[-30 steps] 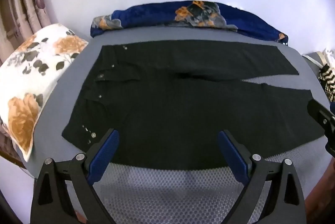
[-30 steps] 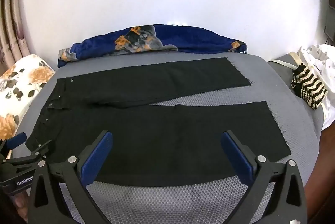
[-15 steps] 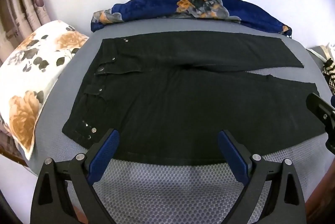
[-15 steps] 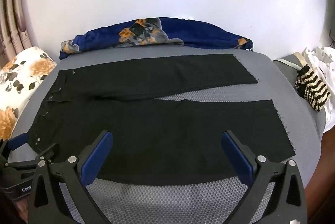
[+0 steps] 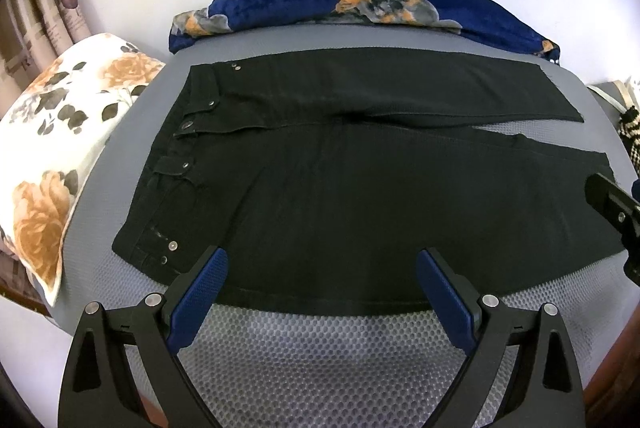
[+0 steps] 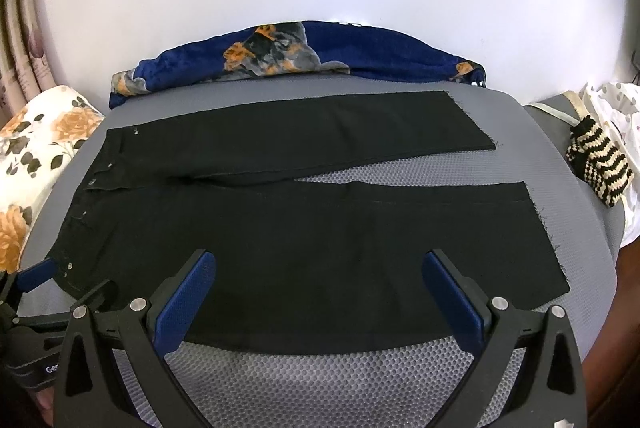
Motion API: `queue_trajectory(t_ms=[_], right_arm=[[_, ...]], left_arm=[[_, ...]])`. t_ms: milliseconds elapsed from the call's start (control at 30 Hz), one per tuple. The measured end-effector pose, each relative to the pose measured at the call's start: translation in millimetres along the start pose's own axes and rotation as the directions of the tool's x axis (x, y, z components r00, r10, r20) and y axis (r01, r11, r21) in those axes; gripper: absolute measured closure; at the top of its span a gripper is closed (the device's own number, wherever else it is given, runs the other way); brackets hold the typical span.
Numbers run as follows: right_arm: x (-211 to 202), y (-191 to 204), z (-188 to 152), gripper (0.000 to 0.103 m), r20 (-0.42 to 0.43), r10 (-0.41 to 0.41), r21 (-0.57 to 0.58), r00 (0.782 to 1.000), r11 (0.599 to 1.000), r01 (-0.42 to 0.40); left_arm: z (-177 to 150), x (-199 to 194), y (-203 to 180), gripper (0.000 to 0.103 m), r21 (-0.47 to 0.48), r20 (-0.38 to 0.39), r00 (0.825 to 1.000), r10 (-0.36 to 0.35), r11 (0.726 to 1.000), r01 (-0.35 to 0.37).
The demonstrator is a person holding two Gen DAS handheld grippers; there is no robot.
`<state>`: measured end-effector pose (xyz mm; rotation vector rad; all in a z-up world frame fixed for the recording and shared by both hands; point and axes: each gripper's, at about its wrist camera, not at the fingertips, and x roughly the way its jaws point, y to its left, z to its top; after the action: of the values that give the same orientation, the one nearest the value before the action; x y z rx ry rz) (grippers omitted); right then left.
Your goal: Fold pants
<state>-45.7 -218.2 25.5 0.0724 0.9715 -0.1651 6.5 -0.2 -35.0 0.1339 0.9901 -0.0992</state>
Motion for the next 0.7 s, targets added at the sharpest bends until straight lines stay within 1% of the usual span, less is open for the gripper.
queue_trajectory(t_ms=[700], right_arm=[[5.6,-1.5,-1.1,0.0,-0.018,-0.004,0.005,1.0,1.0,0.004]], left_arm=[[-0.8,8.2,2.9,0.008,-0.01,-0.021,1.0,-0.004,1.0,0.003]])
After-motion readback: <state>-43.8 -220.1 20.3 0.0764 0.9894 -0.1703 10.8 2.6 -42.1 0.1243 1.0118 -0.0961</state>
